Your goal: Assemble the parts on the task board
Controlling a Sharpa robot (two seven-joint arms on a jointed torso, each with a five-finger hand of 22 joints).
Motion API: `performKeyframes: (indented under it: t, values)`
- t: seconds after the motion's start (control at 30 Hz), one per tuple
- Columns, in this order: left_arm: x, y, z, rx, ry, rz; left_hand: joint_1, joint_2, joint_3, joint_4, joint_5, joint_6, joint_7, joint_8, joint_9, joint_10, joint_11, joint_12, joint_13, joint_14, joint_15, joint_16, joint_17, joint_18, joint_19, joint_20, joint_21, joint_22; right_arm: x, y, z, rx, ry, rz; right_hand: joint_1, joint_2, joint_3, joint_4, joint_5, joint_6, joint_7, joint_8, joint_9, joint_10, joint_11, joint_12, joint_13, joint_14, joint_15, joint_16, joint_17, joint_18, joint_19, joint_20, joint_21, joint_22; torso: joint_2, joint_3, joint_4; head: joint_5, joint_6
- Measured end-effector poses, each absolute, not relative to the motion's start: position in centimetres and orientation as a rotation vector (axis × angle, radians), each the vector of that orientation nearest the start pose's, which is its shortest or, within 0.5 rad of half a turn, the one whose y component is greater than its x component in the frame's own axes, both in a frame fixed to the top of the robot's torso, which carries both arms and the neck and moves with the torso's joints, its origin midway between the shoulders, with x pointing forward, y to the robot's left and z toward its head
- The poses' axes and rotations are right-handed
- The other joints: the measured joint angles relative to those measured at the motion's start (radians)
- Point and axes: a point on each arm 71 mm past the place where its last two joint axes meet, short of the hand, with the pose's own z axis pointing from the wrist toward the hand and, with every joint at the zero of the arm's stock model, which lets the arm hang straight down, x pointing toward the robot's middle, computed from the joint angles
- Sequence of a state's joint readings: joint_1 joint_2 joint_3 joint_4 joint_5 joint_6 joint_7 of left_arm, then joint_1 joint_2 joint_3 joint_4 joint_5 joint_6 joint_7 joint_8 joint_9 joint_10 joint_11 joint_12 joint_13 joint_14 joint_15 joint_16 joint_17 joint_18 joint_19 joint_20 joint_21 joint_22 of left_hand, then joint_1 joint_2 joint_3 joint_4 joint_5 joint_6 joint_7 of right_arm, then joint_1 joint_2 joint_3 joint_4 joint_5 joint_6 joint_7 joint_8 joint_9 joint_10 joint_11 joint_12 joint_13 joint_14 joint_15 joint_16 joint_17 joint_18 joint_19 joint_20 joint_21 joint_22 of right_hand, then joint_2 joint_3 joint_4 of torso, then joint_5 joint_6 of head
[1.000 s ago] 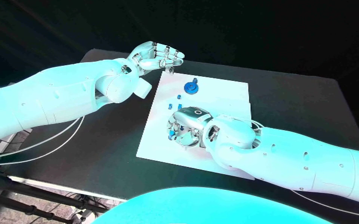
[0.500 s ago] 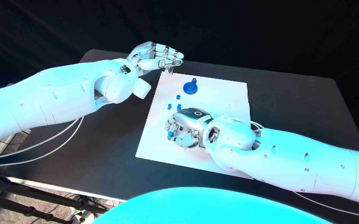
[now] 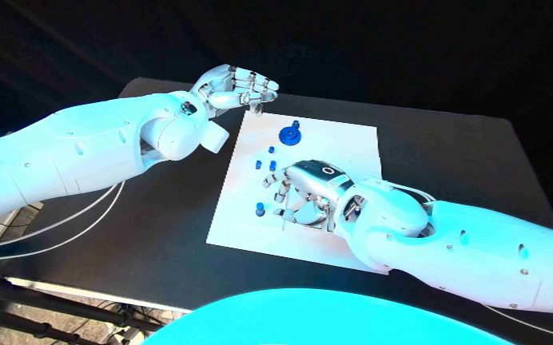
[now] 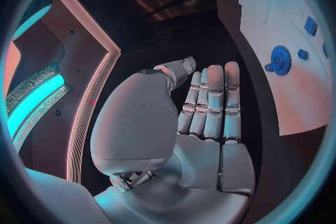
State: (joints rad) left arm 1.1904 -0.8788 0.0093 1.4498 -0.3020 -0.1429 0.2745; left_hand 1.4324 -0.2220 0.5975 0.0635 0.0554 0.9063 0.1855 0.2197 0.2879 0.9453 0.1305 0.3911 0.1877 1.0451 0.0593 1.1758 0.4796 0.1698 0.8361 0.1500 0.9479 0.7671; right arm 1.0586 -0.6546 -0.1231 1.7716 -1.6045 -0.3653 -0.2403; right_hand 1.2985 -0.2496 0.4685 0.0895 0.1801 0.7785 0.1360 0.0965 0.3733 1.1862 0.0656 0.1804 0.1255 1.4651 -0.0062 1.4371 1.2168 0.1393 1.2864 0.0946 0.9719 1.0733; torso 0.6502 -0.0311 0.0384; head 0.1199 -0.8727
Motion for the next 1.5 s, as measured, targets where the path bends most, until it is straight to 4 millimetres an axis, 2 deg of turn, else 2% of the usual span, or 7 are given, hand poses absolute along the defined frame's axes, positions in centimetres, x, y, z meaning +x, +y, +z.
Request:
performKeyframes:
  t: [0.07,0.2,0.3,0.47,0.7,1.1,1.5]
  values:
    - [50.1,23.7,-17.3,-0.831,1.607,-1.458,0.000,0.000,0.000,0.000,0.000,0.000,0.000,0.000,0.000,0.000,0.000,0.000,0.000,0.000,0.000,0.000,0.000,0.000,0.000,0.000,0.000,0.000,37.1,-6.2,-22.7,-0.328,1.710,0.950,0.012,0.008,-0.029,0.010,0.000,0.012,0.010,0.001,0.000,0.010,-0.003,0.013,0.008,0.001,-0.001,0.000,-0.007,0.000,0.000,0.000,-0.012,-0.006,-0.001,-0.0001,-0.0009,-0.008,0.000]
    - [50.0,24.0,-17.4,-0.833,1.608,-1.453,0.000,0.000,0.000,0.000,0.000,-0.002,0.002,0.000,-0.001,0.000,0.000,0.000,0.000,0.000,0.000,0.000,0.000,0.000,0.000,0.000,-0.004,0.000,38.4,-10.2,-21.0,-0.223,1.708,0.913,0.026,0.012,-0.063,0.036,0.000,0.119,0.017,0.063,0.015,0.061,0.004,0.072,0.048,0.001,-0.001,-0.006,-0.024,0.000,-0.001,0.001,-0.046,-0.027,-0.004,-0.0002,-0.0029,-0.030,0.000]
    - [49.9,24.4,-17.4,-0.835,1.606,-1.447,0.000,0.000,-0.003,0.003,0.000,-0.004,0.004,0.005,-0.001,-0.009,0.002,0.000,0.000,-0.011,0.000,0.000,0.000,0.000,-0.002,0.002,-0.007,-0.002,39.4,-13.3,-20.4,-0.127,1.734,0.871,-0.004,0.010,-0.097,0.098,0.028,0.176,0.002,0.098,0.025,0.085,-0.006,0.165,0.126,0.001,-0.008,-0.006,-0.023,0.000,-0.001,0.001,-0.057,-0.029,-0.007,-0.0012,-0.0070,-0.055,0.000]
    - [49.7,24.8,-17.4,-0.838,1.602,-1.442,0.000,0.000,-0.003,0.003,0.000,-0.004,0.004,0.005,-0.002,-0.009,0.002,0.000,0.000,-0.013,0.002,-0.004,-0.001,0.000,-0.004,0.004,-0.008,-0.003,39.9,-18.5,-20.2,0.062,1.806,0.808,-0.005,0.009,-0.178,0.187,0.043,0.180,-0.013,0.139,0.054,0.048,-0.027,0.519,0.473,0.000,-0.025,0.015,0.021,0.000,0.038,-0.023,-0.016,0.021,-0.012,-0.0021,-0.0156,-0.089,0.000]
    - [49.4,25.0,-17.3,-0.837,1.601,-1.445,0.000,0.000,-0.003,0.003,0.000,-0.004,0.004,0.005,-0.002,-0.009,0.002,0.000,0.000,-0.016,0.002,-0.004,-0.001,0.000,-0.004,0.004,-0.008,-0.003,38.5,-22.2,-20.9,0.212,1.892,0.753,-0.035,0.050,-0.303,0.200,0.047,0.173,-0.021,0.193,0.099,0.226,-0.033,1.134,1.139,0.000,-0.025,0.075,0.091,-0.016,0.083,-0.025,0.063,0.101,-0.016,-0.0018,-0.0245,-0.123,0.000]
    - [49.2,24.7,-17.2,-0.830,1.596,-1.460,0.000,0.000,-0.003,0.003,0.000,-0.004,0.004,0.005,-0.002,-0.009,0.002,0.000,0.000,-0.020,0.002,-0.004,-0.001,0.000,-0.004,0.004,-0.008,-0.003,36.8,-22.0,-24.2,0.273,2.008,0.642,-0.053,0.096,-0.508,0.205,0.032,0.164,-0.025,0.229,0.122,0.273,-0.033,1.267,1.183,0.000,-0.025,0.104,0.091,-0.032,0.104,-0.022,0.117,0.159,-0.021,-0.0041,-0.0320,-0.128,0.000]
    - [49.1,24.6,-17.2,-0.830,1.597,-1.464,0.000,0.000,-0.003,0.003,0.000,-0.004,0.004,0.005,-0.002,-0.009,0.002,0.000,0.000,-0.020,0.002,-0.004,-0.001,0.000,-0.004,0.004,-0.008,-0.003,36.5,-20.5,-26.6,0.259,2.061,0.566,-0.065,0.109,-0.552,0.209,0.024,0.164,-0.025,0.236,0.125,0.273,-0.033,1.271,1.183,0.000,-0.025,0.107,0.091,-0.032,0.107,-0.025,0.122,0.169,-0.021,-0.0057,-0.0320,-0.122,0.000]
